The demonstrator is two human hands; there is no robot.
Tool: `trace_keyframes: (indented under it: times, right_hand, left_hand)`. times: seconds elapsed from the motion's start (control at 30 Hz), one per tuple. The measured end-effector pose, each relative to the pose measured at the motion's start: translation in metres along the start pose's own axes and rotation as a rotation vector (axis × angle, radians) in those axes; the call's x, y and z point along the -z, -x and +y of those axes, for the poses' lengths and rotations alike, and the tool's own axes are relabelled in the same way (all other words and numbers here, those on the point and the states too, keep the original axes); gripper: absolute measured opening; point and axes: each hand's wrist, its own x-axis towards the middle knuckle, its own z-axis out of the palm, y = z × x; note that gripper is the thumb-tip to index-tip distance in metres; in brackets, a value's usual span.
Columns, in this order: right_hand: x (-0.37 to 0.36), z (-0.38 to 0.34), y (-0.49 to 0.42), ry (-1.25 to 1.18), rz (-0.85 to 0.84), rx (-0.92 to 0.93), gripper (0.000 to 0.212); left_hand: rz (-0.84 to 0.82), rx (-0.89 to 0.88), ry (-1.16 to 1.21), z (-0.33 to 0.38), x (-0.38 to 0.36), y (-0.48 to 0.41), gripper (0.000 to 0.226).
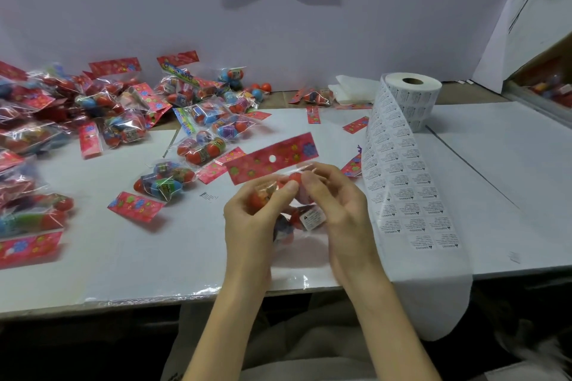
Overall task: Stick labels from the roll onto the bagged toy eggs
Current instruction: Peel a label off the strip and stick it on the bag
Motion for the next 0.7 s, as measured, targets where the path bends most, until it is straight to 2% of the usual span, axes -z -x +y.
trace_keyframes:
  times: [0.1, 0.23, 0.33, 0.47, 0.6, 0.7]
  right_hand:
    - [0.0001, 0.0018, -0.0004, 0.013, 0.014, 0.010, 0.018]
    - [0.0008, 0.0038, -0.0021, 0.010, 0.040, 0.014, 0.012]
    - [0.0010, 0.0057, -0.0028, -0.005, 0.101, 0.013, 0.014]
    - [0.0028, 0.0073, -0.0049, -0.081, 0.247, -0.022, 0.020]
    - [0.0025, 0.0069, -0.0039, -0.124, 0.318, -0.059, 0.026]
    - [0.0023, 0.0053, -0.0042, -0.135, 0.396, -0.064, 0.033]
  left_hand:
    - [0.029, -0.008, -0.045, -0.0012, 0.0001, 0.0005, 0.007]
    - [0.012, -0.032, -0.064, -0.0005, -0.0022, 0.0005, 0.005]
    - [0.007, -0.008, -0.058, 0.0026, -0.0049, 0.0016, 0.031]
    - [0.000, 0.038, 0.033, 0.0034, -0.0015, -0.0013, 0.027]
    - [-0.020, 0.067, 0.027, 0.0028, -0.0009, -0.0026, 0.025]
    - [-0.067, 0.078, -0.024, 0.0033, -0.0020, -0.0009, 0.036]
